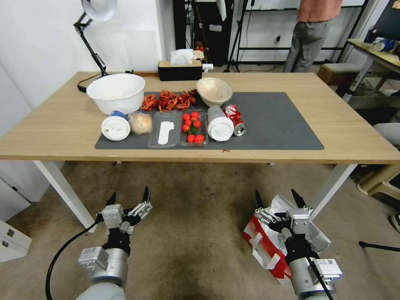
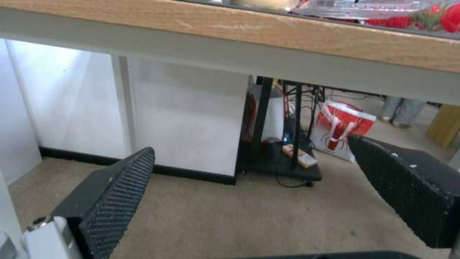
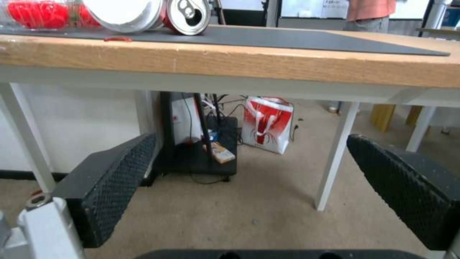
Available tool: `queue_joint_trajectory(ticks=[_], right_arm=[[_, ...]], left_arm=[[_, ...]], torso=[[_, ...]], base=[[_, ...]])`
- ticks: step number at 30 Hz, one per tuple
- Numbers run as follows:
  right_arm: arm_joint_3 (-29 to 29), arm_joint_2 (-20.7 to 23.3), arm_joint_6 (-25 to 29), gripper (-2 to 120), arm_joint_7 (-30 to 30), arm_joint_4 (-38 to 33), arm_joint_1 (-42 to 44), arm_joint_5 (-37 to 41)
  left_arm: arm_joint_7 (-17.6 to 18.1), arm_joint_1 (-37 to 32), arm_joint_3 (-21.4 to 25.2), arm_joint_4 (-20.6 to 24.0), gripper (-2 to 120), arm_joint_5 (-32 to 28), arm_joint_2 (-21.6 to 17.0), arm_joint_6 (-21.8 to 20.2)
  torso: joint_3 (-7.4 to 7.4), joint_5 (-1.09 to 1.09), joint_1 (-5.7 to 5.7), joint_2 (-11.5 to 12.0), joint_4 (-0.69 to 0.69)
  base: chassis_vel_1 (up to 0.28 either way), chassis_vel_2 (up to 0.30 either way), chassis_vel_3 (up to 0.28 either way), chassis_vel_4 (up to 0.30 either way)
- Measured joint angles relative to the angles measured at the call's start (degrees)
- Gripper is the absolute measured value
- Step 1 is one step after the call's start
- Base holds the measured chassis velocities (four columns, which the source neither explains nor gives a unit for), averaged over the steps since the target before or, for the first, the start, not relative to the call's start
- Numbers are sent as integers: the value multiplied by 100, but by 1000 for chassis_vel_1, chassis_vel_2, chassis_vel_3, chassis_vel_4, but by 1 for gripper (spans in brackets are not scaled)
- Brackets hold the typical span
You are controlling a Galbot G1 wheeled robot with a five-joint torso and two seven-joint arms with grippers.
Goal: Pick up the food delivery bag from the floor and place it on the table.
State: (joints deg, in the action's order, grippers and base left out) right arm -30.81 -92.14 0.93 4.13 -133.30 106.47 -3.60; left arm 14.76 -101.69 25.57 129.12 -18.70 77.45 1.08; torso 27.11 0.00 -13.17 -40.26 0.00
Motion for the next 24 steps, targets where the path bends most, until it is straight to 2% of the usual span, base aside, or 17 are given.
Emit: queue_joint_trajectory(ticks=[24], right_arm=[[9, 0, 10, 100, 1, -19, 13, 0]], left_arm=[[12, -24, 6, -12, 100, 66, 13, 91]], torso=[[-370, 0, 246, 614, 0]], base=[[0, 0, 0, 0]])
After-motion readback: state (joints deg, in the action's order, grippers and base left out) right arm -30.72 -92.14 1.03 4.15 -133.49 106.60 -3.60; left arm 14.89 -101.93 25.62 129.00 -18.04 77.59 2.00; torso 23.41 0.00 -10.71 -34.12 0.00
